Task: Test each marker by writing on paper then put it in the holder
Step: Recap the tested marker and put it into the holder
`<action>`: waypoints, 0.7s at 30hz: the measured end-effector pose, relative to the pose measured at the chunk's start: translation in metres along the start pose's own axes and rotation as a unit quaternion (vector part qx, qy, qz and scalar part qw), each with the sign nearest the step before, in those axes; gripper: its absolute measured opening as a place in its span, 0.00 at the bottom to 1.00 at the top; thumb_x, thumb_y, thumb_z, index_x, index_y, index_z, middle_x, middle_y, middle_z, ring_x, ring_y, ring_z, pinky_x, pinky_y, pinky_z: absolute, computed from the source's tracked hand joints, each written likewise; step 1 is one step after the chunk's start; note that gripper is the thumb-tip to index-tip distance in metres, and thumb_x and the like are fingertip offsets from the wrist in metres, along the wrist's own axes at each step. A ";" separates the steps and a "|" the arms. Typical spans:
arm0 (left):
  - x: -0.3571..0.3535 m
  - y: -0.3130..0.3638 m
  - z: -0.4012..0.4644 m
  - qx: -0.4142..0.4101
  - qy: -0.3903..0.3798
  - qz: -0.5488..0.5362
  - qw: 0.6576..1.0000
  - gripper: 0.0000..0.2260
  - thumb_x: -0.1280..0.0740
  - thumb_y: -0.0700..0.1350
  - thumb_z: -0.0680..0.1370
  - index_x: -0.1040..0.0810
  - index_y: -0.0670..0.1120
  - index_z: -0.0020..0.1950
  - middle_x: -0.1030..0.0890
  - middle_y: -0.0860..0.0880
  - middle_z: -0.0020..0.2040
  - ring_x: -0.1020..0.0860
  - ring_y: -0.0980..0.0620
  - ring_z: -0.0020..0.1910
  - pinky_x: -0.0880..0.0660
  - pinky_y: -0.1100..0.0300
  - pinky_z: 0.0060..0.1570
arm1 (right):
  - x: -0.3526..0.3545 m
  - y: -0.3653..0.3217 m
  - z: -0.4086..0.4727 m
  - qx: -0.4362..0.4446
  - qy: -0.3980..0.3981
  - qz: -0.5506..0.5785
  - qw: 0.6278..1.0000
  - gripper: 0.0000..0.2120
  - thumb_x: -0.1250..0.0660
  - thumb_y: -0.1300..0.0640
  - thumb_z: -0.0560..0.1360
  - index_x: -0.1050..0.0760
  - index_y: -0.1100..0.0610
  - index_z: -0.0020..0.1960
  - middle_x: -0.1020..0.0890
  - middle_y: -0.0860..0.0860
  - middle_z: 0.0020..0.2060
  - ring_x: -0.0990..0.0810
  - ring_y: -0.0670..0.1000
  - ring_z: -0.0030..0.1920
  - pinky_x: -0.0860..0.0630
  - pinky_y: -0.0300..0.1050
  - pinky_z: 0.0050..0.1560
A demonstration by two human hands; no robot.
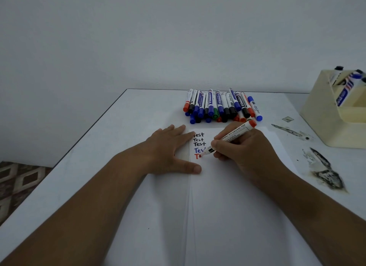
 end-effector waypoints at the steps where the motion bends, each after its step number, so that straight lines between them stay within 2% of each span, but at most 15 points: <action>1: 0.000 0.001 0.000 0.001 0.000 0.001 1.000 0.54 0.44 0.81 0.60 0.55 0.62 0.81 0.57 0.57 0.82 0.59 0.54 0.80 0.57 0.50 0.79 | 0.000 0.000 0.000 -0.003 -0.004 0.002 1.000 0.03 0.26 0.59 0.75 0.19 0.55 0.43 0.14 0.50 0.33 0.14 0.49 0.34 0.18 0.38 0.36; 3: 0.001 0.002 -0.001 0.002 -0.002 -0.001 1.000 0.53 0.44 0.80 0.60 0.55 0.62 0.81 0.57 0.57 0.82 0.59 0.54 0.80 0.57 0.50 0.79 | 0.000 0.000 -0.001 -0.008 -0.005 -0.002 1.000 0.03 0.26 0.59 0.75 0.19 0.56 0.43 0.15 0.50 0.32 0.15 0.48 0.33 0.20 0.37 0.35; 11: 0.000 0.001 -0.001 0.001 -0.001 -0.006 1.000 0.54 0.44 0.81 0.60 0.55 0.61 0.81 0.57 0.57 0.82 0.59 0.54 0.80 0.57 0.50 0.79 | 0.006 0.005 0.003 -0.020 0.040 -0.016 0.999 0.04 0.26 0.57 0.75 0.19 0.53 0.42 0.15 0.51 0.32 0.15 0.52 0.35 0.16 0.46 0.43; 17: -0.001 0.001 -0.001 0.003 -0.002 -0.004 1.000 0.53 0.43 0.80 0.61 0.55 0.62 0.81 0.57 0.57 0.82 0.59 0.54 0.80 0.57 0.50 0.79 | 0.003 0.006 0.003 -0.029 0.029 -0.019 0.999 0.05 0.26 0.56 0.75 0.20 0.52 0.41 0.15 0.50 0.32 0.15 0.52 0.35 0.17 0.44 0.41; 21: 0.000 0.001 -0.002 0.001 0.001 -0.009 1.000 0.53 0.43 0.80 0.61 0.55 0.62 0.81 0.57 0.57 0.82 0.59 0.55 0.80 0.58 0.51 0.79 | 0.005 0.006 0.004 -0.036 0.033 -0.026 0.998 0.04 0.26 0.57 0.75 0.20 0.54 0.42 0.15 0.53 0.34 0.15 0.55 0.37 0.17 0.46 0.42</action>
Point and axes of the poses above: each hand's wrist, its own z-axis towards the middle knuckle, its own x-axis out of the back of the hand, y = z × x, the point moved 6 cm from there along z, towards the middle knuckle
